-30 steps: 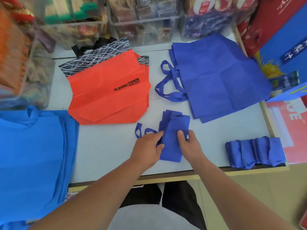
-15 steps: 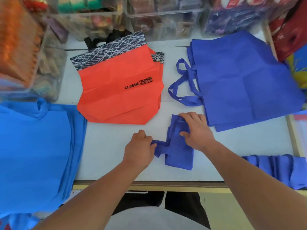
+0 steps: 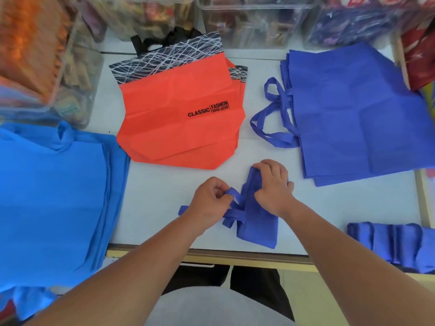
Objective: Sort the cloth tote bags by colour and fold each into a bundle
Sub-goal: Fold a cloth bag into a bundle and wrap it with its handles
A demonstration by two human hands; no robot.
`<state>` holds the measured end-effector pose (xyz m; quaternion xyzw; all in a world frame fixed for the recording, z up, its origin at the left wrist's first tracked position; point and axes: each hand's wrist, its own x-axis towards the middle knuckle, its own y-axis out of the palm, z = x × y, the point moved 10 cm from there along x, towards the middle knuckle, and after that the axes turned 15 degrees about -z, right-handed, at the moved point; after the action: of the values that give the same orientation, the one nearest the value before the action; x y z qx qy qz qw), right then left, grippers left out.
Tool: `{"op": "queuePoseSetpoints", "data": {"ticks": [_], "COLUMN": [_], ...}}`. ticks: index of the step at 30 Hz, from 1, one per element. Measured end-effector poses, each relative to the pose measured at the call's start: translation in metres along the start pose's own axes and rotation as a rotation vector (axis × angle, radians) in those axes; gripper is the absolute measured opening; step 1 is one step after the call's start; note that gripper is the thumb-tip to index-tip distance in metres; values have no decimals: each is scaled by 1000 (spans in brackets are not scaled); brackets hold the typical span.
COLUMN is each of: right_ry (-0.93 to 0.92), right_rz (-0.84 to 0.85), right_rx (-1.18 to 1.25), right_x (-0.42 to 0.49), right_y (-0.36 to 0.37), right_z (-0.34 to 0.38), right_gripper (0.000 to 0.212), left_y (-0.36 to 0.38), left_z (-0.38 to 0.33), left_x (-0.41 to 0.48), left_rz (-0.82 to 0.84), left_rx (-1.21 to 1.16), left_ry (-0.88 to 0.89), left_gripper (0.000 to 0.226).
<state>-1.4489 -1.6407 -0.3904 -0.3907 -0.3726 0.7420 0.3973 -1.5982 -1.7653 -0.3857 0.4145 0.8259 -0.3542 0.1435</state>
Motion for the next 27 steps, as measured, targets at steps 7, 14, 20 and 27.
{"op": "queuePoseSetpoints", "data": {"ticks": [7, 14, 20, 27], "right_ry": [49, 46, 61, 121], "right_rz": [22, -40, -205, -120], "right_rx": [44, -85, -130, -136], "right_x": [-10, -11, -7, 1], "right_y": [13, 19, 7, 5], "right_z": [-3, 2, 16, 8], "right_gripper": [43, 33, 30, 24], "left_y": [-17, -75, -77, 55], "left_z": [17, 29, -21, -23], "left_x": [-8, -6, -36, -133], "left_rz": [116, 165, 33, 344], "left_rx": [-43, 177, 452, 798], "left_ry": [-152, -38, 635, 1367], "left_gripper": [43, 24, 40, 42]}}
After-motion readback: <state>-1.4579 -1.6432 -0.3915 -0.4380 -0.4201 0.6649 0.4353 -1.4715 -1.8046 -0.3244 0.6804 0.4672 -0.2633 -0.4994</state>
